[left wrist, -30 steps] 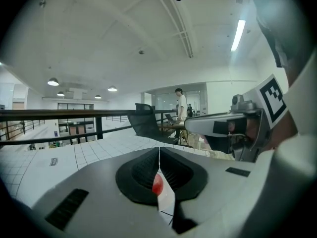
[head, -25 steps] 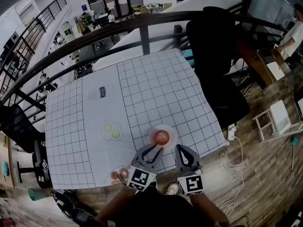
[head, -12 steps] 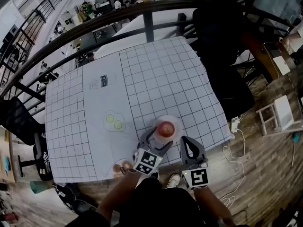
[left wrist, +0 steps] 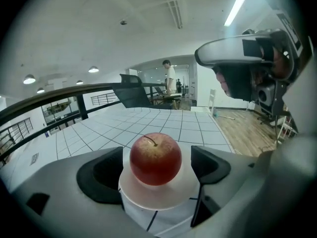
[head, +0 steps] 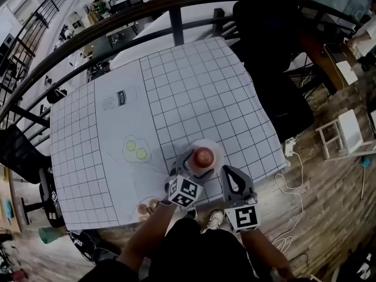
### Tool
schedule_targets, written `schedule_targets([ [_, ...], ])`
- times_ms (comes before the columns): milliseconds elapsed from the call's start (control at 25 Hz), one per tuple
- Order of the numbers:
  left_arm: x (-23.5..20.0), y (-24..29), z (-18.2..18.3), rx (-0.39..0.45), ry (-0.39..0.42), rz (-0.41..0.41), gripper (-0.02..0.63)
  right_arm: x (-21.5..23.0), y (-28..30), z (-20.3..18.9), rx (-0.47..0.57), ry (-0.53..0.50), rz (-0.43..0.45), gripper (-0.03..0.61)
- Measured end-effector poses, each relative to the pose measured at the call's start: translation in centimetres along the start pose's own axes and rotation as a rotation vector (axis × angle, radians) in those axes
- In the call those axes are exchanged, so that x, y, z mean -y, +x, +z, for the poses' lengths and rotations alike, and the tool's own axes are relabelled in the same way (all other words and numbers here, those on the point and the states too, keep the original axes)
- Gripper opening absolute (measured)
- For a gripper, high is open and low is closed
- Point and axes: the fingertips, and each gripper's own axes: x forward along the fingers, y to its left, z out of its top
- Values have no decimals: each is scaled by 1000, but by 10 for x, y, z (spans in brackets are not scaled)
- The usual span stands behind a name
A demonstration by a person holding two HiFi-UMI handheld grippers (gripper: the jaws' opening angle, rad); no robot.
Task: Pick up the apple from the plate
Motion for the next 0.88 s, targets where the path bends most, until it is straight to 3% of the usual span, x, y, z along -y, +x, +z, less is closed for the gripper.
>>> schedule_targets([
  [360,-2,21,-13,-50,7,-14,416,4,-2,-3,5,8,-21,23],
  [880,-5,23,-15,-49,13,-3,413,7,-6,-4,12,19,-40,23],
])
